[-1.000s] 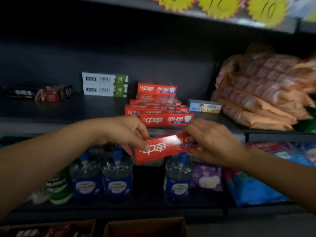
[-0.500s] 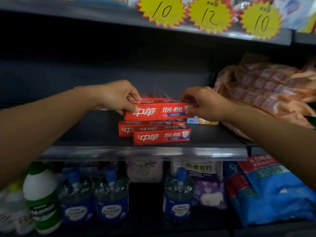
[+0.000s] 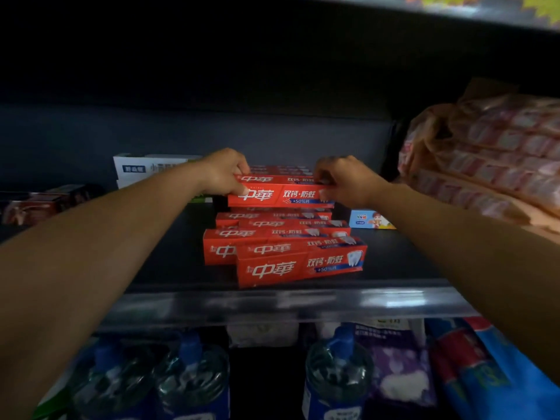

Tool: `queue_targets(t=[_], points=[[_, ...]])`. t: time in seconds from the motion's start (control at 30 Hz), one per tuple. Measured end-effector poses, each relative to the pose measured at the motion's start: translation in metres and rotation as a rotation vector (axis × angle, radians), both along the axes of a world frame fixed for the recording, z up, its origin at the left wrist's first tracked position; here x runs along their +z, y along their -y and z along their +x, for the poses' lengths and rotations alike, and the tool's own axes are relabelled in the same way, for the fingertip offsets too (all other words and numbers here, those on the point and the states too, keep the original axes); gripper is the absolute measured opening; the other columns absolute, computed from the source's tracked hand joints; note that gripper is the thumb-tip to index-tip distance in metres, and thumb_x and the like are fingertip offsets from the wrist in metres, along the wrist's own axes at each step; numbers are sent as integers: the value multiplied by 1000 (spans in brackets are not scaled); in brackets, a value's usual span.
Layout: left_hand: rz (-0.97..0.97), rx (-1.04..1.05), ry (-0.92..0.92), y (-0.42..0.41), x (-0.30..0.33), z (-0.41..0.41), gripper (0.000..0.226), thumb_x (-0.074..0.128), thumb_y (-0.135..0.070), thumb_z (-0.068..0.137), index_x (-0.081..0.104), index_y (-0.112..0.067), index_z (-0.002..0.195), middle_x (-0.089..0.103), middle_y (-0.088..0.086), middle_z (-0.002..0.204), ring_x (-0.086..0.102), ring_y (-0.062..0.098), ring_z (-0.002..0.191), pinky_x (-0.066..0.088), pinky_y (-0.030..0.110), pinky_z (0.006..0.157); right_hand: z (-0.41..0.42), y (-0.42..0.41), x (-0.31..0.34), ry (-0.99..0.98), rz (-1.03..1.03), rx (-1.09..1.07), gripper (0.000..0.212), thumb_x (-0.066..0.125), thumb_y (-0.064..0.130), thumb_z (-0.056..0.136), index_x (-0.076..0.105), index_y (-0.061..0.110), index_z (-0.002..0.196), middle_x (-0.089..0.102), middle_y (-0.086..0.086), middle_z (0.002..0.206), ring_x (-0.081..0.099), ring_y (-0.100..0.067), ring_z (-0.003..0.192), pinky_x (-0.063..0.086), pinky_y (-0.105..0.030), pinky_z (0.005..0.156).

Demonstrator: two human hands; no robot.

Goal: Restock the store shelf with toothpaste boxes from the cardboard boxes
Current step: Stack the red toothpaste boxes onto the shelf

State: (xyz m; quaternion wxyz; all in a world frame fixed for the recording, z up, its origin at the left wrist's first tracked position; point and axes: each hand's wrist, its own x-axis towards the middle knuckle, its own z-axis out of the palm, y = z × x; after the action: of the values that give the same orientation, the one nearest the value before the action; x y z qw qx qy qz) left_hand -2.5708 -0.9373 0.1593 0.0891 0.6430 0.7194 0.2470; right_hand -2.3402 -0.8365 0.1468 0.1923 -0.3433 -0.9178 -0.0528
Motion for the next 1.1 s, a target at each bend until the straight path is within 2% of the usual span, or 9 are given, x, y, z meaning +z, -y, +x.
queue_targets(t=[0.13,0.27,0.5,0.8,1.1], points=[[22,20,-38,-25,-13,-8,29,73,-12,81,56,-20,103,57,5,115,57,23,107,49,45,96,-10,-25,-7,15,3,-20,20,67,18,85,53,18,99,57,2,103,54,-14,90,45,-29,77],[63,33,-102,-42,-17,-10,19,73,-12,82,62,-20,95,62,5,113,59,22,105,50,40,94,-14,-44,-13,34,-9,-55,20,68,20,85,53,20,98,57,3,103,55,-15,91,50,-33,80],[121,62,-241,-58,-20,-15,27,69,-10,84,68,-11,111,64,7,117,59,22,107,48,37,94,-26,-60,-16,49,-17,-68,21,64,21,87,55,21,106,61,-2,111,58,-17,94,52,-39,86],[162,94,-343,-80,-27,-24,20,68,-11,86,73,-11,105,70,8,105,64,22,96,52,40,91,-37,-69,-14,107,24,-86,28,61,26,90,54,20,116,59,-3,115,55,-16,96,50,-37,87],[165,104,-361,-88,-28,-30,24,68,-13,86,72,-14,109,69,7,108,63,23,98,51,36,88,-42,-76,-18,81,34,-105,30,60,27,90,54,22,119,59,-3,117,55,-15,98,49,-36,88]])
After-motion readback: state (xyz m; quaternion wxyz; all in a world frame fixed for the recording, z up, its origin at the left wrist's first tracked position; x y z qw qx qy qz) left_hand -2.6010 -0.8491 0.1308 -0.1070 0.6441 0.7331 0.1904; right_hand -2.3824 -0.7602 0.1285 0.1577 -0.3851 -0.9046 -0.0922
